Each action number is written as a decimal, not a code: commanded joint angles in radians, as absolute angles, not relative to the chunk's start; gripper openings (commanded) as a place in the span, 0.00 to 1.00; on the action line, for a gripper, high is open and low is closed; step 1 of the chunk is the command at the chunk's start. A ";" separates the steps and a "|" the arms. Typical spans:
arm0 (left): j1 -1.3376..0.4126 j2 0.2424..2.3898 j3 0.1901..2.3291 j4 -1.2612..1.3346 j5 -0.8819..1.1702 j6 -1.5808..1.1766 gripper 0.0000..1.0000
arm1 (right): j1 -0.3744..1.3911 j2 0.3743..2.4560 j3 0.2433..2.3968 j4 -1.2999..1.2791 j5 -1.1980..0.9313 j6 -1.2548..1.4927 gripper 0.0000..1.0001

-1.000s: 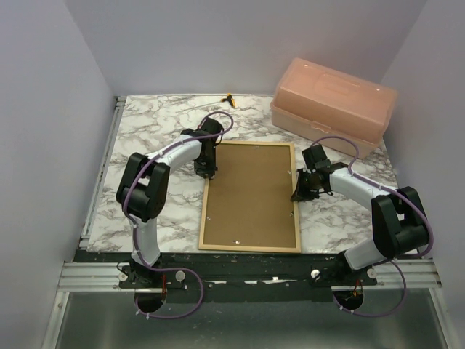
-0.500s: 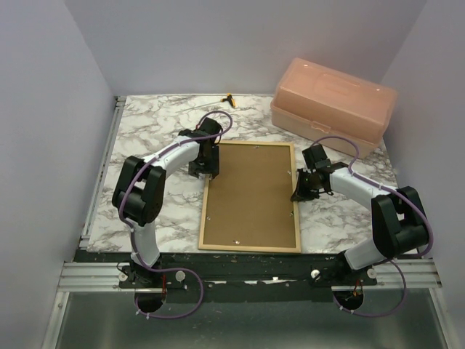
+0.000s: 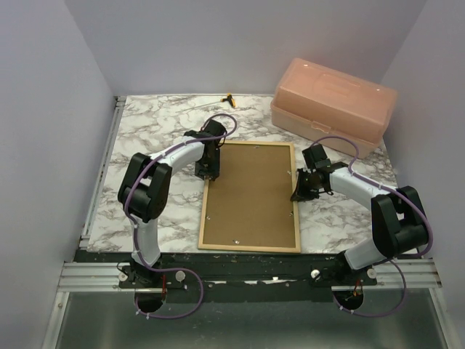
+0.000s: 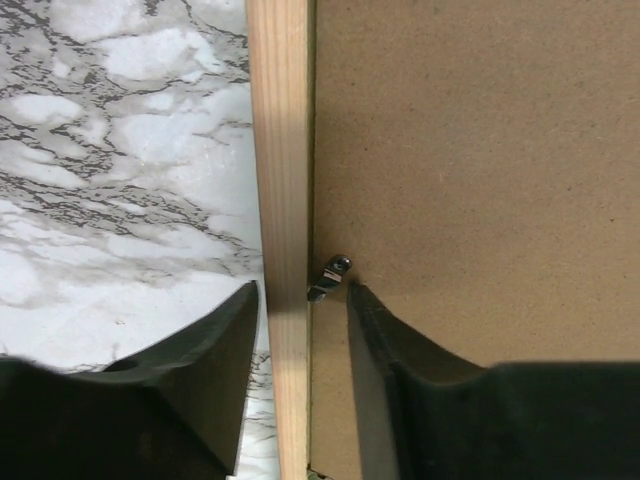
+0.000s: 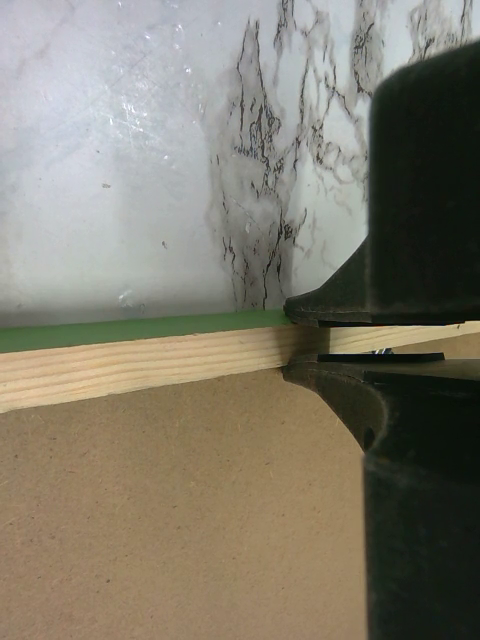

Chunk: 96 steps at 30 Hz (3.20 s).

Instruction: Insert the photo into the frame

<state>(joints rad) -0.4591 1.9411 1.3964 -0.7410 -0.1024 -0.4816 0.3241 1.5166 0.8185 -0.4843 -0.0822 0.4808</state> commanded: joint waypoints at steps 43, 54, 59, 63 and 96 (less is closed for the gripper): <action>-0.369 1.739 1.230 -0.615 0.129 -0.520 0.57 | 0.330 1.381 0.925 -0.545 -0.123 0.502 0.82; -0.281 1.721 1.185 -0.542 0.254 -0.543 0.57 | 0.508 1.606 1.133 -0.424 -0.187 0.547 0.69; -0.275 1.738 1.175 -0.524 0.277 -0.538 0.56 | 0.588 1.873 1.335 -0.334 -0.253 0.598 0.42; -0.275 1.754 1.188 -0.535 0.254 -0.531 0.54 | 0.595 1.958 1.404 -0.290 -0.283 0.621 0.31; -0.453 1.932 1.324 -0.718 -0.173 -0.583 0.52 | 0.595 2.126 1.301 0.056 -0.505 0.709 0.17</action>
